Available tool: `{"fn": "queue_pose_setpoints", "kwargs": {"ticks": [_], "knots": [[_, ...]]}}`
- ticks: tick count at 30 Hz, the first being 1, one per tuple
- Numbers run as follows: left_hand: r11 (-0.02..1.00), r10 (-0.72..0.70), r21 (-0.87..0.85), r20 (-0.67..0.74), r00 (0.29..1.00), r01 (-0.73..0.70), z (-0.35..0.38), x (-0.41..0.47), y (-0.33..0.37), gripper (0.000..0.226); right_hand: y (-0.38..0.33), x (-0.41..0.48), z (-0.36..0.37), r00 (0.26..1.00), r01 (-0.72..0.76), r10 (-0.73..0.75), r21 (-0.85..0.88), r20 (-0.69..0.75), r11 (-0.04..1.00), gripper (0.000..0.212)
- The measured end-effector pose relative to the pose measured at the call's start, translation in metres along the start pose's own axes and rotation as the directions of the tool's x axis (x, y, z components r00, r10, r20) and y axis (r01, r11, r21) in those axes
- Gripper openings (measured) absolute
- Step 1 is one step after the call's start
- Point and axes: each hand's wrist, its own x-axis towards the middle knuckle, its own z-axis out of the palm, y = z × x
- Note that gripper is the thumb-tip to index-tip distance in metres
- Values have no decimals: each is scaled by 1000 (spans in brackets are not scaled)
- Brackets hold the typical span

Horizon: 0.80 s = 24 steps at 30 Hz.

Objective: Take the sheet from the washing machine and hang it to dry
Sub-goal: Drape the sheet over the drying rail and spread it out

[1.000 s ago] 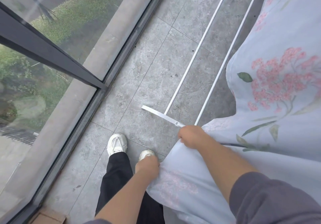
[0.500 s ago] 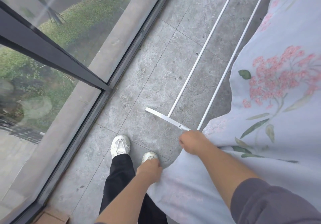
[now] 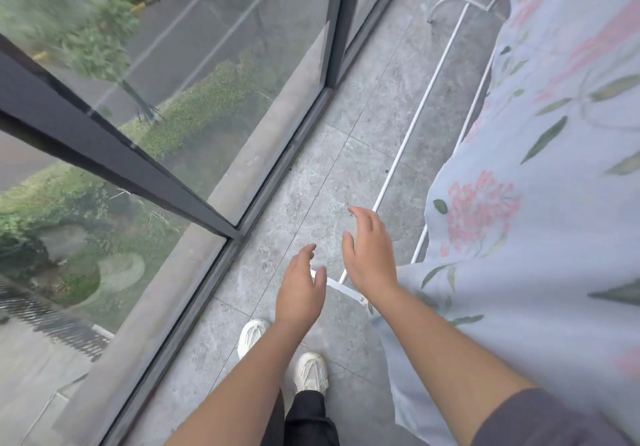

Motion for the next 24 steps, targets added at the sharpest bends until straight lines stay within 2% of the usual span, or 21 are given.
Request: {"fn": "queue_pose_setpoints", "kwargs": {"ticks": [3, 8, 13, 17, 24], "knots": [[996, 58, -67, -102, 993, -65, -36, -16, 35, 44, -44, 6, -31, 986, 10, 34, 257, -165, 966, 40], [978, 102, -146, -292, 951, -150, -101, -56, 81, 41, -110, -2, -77, 968, 101, 27, 484, -250, 869, 37], [946, 174, -175, -436, 883, -273, -162, -108, 111, 38, -173, -30, -109, 957, 218, -52, 585, -286, 781, 34], [931, 239, -113, -533, 811, -348, -199, -157, 126, 38, -220, -64, -129, 945, 298, -128, 633, -300, 714, 32], [893, 316, -52, -635, 705, -448, -234, -240, 138, 36, -274, -132, -164, 913, 407, -223, 716, -343, 567, 33]]}}
